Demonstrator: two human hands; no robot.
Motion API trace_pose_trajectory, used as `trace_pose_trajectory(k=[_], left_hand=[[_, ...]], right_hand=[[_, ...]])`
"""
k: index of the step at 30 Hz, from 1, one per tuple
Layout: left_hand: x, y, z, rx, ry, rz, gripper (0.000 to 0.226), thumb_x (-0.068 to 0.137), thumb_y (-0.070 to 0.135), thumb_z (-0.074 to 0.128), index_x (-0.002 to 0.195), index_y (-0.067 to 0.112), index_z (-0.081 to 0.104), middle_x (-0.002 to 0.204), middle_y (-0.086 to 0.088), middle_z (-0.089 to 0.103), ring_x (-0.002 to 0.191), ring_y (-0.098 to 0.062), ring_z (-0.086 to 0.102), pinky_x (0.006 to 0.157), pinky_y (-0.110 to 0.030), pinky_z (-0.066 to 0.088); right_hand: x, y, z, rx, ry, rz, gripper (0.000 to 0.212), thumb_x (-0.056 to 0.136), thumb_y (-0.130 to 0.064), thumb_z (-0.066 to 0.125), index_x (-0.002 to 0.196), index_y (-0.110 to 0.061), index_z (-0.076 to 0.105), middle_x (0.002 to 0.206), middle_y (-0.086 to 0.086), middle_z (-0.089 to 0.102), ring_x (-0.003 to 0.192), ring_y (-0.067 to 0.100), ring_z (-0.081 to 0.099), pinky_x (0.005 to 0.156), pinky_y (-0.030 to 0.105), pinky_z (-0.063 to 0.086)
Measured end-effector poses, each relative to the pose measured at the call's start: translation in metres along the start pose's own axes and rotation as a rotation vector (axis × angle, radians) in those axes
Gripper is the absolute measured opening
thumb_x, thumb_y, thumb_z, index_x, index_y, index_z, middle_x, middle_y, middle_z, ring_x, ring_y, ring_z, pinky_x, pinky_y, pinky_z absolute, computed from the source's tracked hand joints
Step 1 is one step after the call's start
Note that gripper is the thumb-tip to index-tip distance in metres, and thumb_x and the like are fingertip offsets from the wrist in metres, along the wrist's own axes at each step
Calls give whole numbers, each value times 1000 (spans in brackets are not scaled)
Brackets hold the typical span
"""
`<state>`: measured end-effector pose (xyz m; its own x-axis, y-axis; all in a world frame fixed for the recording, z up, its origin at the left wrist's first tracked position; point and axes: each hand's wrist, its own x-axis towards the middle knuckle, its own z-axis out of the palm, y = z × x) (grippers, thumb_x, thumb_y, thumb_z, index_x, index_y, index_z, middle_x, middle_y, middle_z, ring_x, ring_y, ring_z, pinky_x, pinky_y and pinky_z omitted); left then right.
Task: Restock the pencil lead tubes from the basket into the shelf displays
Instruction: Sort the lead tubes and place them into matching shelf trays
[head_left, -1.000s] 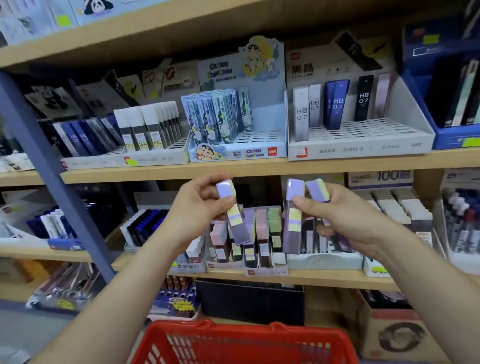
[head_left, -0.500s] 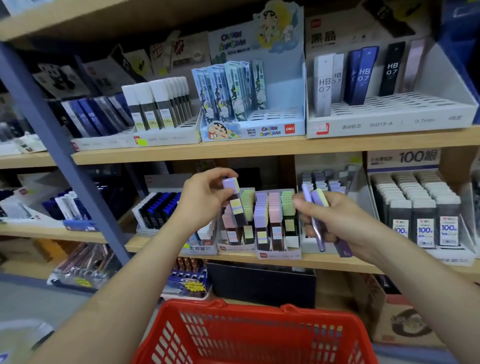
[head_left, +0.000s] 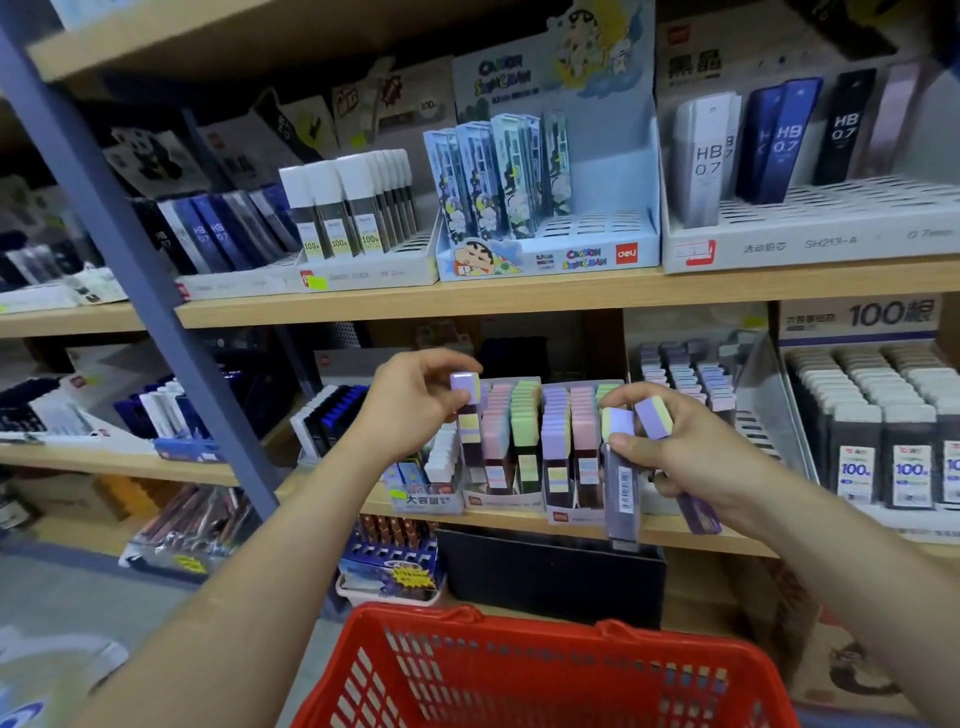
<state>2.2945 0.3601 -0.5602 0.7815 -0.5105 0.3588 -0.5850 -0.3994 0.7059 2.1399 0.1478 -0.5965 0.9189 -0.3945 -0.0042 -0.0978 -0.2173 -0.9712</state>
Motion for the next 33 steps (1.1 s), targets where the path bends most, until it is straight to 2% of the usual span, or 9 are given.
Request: trace_pose_trajectory(k=[4, 7, 12, 16, 19, 22, 24, 28, 33], left_hand=[[4, -8, 0, 80, -34, -9, 27, 88, 0, 64, 92, 27, 67, 82, -2, 71, 72, -15, 69, 69, -28, 58], [11, -15, -4, 112, -8, -19, 22, 86, 2, 66, 89, 24, 68, 76, 6, 68, 62, -3, 63, 61, -23, 51], [19, -26, 6, 111, 65, 9, 19, 86, 4, 68, 97, 20, 70, 79, 8, 65, 67, -1, 60, 61, -6, 44], [24, -40, 25, 232, 29, 48, 18, 88, 12, 67, 104, 16, 75, 99, -4, 70, 93, -17, 63, 81, -22, 46], [32, -45, 27, 292, 30, 67, 21, 91, 14, 65, 109, 19, 74, 109, -7, 70, 102, -19, 61, 80, -17, 38], [38, -45, 27, 296, 38, 74, 22, 91, 13, 64, 111, 16, 73, 108, -5, 72, 101, -17, 63, 79, -16, 38], [41, -48, 28, 318, 59, 79, 21, 90, 13, 64, 110, 16, 72, 103, -6, 72, 98, -19, 64, 76, -18, 39], [43, -59, 35, 351, 10, 72, 19, 89, 15, 66, 107, 14, 72, 102, -8, 72, 97, -20, 65, 78, -20, 43], [50, -66, 40, 401, 8, 155, 18, 87, 15, 69, 103, 12, 76, 110, -8, 68, 103, -24, 62, 88, -27, 46]], right_hand=[[6, -2, 4, 1, 45, -27, 22, 94, -6, 62, 109, -22, 63, 78, 0, 57, 49, 2, 50, 43, 21, 36], [9, -2, 8, 22, 50, -12, 19, 96, -7, 60, 111, -19, 59, 83, 9, 58, 60, 14, 47, 45, 25, 34], [11, -5, 23, -6, 86, -76, 12, 93, -7, 64, 98, -17, 63, 75, 2, 56, 38, 0, 41, 39, 15, 32], [13, -6, 36, -17, 75, -78, 14, 93, -8, 64, 102, -19, 65, 74, -3, 55, 38, -2, 45, 38, 16, 33], [16, -8, 44, 14, 67, -63, 15, 91, -6, 66, 97, -19, 67, 74, -3, 58, 41, -3, 48, 41, 20, 35], [20, -8, 52, 59, 71, -55, 17, 86, -4, 72, 93, -19, 68, 84, 7, 65, 59, 9, 57, 42, 19, 38], [22, -7, 54, 62, 64, -51, 17, 84, -4, 74, 92, -17, 68, 80, 8, 63, 63, 16, 55, 42, 21, 36], [24, -11, 52, 60, 55, -53, 18, 80, -5, 77, 94, -11, 67, 66, 2, 66, 63, 14, 63, 42, 22, 33], [26, -13, 55, 77, 59, -68, 16, 83, -2, 74, 87, -17, 68, 78, 5, 70, 68, 15, 67, 41, 21, 33]])
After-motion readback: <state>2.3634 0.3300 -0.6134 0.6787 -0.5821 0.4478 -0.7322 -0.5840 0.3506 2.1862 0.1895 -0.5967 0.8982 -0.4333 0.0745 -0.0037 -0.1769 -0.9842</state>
